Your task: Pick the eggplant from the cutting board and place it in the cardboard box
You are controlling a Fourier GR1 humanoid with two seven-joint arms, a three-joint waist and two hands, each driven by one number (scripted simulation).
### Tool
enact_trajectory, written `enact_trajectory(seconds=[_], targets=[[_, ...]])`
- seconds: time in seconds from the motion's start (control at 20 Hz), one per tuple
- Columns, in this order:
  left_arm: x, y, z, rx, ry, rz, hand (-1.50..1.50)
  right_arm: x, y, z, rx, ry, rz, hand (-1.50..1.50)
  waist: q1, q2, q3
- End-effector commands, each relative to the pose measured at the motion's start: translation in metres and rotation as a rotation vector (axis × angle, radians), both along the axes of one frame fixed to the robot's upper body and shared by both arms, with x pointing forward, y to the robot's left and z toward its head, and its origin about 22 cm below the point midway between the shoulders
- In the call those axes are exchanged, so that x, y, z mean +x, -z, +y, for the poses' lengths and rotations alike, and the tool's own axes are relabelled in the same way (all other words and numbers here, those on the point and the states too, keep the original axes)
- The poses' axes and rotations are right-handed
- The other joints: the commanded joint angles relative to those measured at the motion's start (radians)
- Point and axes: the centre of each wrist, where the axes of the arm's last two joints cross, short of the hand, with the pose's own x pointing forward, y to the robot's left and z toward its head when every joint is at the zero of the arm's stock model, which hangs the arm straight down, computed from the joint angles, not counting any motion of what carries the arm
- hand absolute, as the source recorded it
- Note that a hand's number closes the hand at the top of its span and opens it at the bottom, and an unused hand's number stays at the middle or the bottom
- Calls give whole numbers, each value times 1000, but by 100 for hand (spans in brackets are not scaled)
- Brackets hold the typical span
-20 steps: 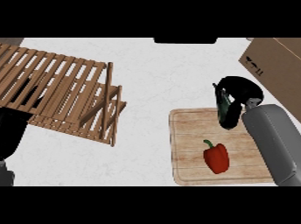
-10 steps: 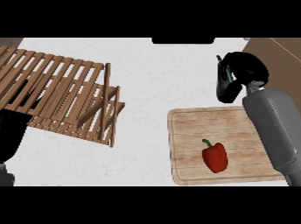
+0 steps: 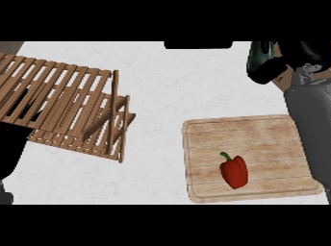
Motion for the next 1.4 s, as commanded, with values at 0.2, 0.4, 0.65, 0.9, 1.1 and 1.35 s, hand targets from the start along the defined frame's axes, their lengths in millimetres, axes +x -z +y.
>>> enact_trajectory(seconds=[0.2,0.4,0.65,0.9,1.1,1.35], targets=[[8,7,-8,-1,8,33,0,-7,-57,-39,25,230,-154,150,8,11,-5],[-4,10,-14,-1,0,42,0,-7,-66,-92,33,282,-179,150,14,12,-4],[3,8,0,-16,4,40,0,3,-61,-105,-19,296,-127,150,16,12,-5],[10,14,-7,-8,18,46,0,18,-46,-137,-4,281,-162,150,23,16,-4],[-5,11,8,5,9,44,0,29,-24,-150,-1,263,-114,150,29,15,-4],[8,2,-5,-8,24,40,0,35,26,-170,0,285,-81,150,32,19,-4]])
